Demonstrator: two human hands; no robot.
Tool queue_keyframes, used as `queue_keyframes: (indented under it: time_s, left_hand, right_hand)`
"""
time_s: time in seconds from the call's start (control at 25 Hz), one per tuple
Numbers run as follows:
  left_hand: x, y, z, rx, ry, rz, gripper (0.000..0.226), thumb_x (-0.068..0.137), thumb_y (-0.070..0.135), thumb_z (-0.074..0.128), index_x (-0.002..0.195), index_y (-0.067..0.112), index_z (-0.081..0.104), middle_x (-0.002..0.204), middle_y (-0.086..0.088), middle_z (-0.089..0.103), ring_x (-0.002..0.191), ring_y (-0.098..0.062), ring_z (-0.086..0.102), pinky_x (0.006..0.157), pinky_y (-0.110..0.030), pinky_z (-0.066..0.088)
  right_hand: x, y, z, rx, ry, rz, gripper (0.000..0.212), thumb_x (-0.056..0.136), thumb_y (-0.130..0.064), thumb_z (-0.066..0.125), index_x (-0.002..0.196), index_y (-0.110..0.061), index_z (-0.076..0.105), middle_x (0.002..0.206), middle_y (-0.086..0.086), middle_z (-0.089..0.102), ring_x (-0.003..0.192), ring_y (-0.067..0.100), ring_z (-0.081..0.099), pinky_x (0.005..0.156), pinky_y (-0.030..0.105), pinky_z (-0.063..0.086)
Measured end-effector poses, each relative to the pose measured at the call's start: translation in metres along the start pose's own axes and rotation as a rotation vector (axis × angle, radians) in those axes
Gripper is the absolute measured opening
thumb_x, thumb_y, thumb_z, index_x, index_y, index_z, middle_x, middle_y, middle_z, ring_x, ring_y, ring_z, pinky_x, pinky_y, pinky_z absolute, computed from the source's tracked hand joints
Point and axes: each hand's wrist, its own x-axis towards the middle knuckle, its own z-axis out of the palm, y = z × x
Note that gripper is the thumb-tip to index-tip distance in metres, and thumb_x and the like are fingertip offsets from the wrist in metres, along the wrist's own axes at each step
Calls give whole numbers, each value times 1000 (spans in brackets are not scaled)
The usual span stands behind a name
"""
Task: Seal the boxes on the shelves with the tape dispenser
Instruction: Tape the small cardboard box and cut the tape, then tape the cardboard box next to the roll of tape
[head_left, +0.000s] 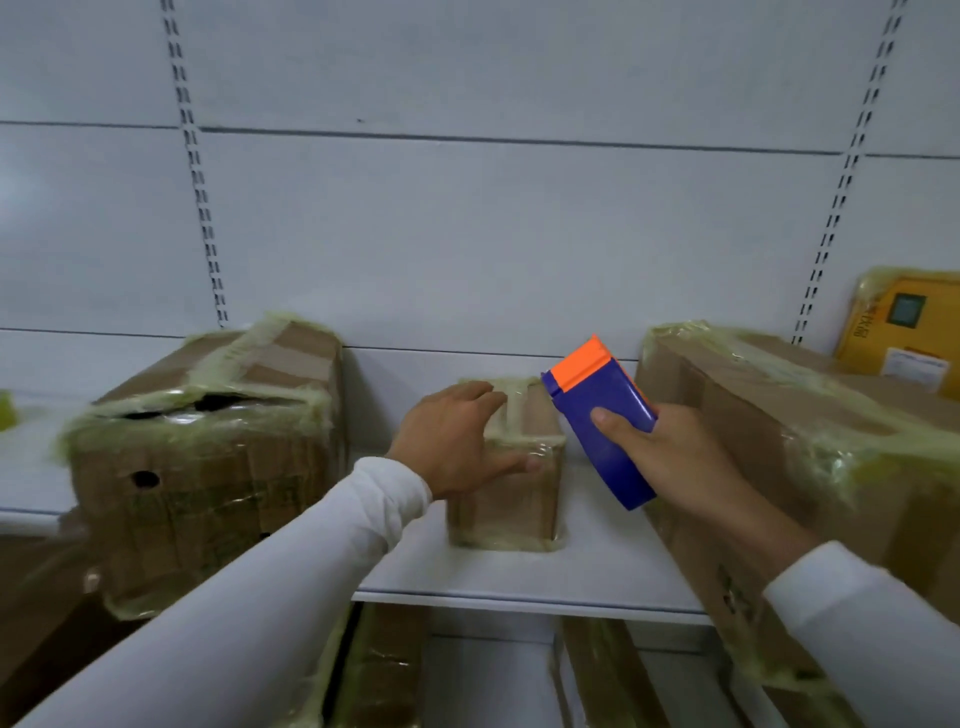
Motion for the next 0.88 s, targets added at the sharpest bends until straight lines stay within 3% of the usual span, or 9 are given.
queue_keyframes:
  time_s: [0.16, 0.36, 0.56, 0.76, 0.88]
  left_hand:
    - [-45, -57, -79, 46, 73, 23, 82, 70, 79, 50, 132, 25, 49, 137, 8, 49, 125, -15, 47, 100, -34, 41]
    - [-103, -143, -136, 104, 123, -31, 76, 71, 75, 55, 130, 28, 51, 136, 9, 50, 124, -14, 47, 99, -30, 37]
    - [-132, -198, -127, 87, 3, -140, 79, 74, 74, 53, 139, 33, 33, 136, 7, 48, 119, -20, 51, 92, -34, 43]
    - [-134, -209, -110, 157, 112, -42, 56, 81, 70, 45, 125, 34, 47, 112, 7, 66, 92, -21, 64, 70, -31, 47]
    - [-137, -215, -109, 140, 141, -12, 55, 83, 68, 46, 126, 34, 51, 108, 6, 68, 90, -23, 66, 69, -31, 46]
  right_hand:
    - [-4, -68, 30, -70, -61, -45, 49, 88, -50, 63, 75, -3, 63, 73, 17, 70, 67, 35, 67, 59, 33, 45]
    - [-16, -145, 89, -207, -98, -115, 61, 86, -53, 64, 82, 7, 61, 79, 23, 70, 58, 25, 59, 57, 30, 41]
    - [-26, -182, 123, -288, -123, -165, 60, 86, -53, 64, 78, 6, 60, 79, 24, 69, 59, 24, 58, 57, 30, 39]
    - [-27, -177, 124, -307, -135, -164, 57, 85, -54, 64, 76, 2, 60, 73, 18, 70, 60, 27, 63, 58, 30, 42]
    - [-20, -166, 117, -255, -142, -148, 59, 81, -60, 64, 75, -2, 63, 65, 10, 70, 53, 19, 64, 54, 28, 43]
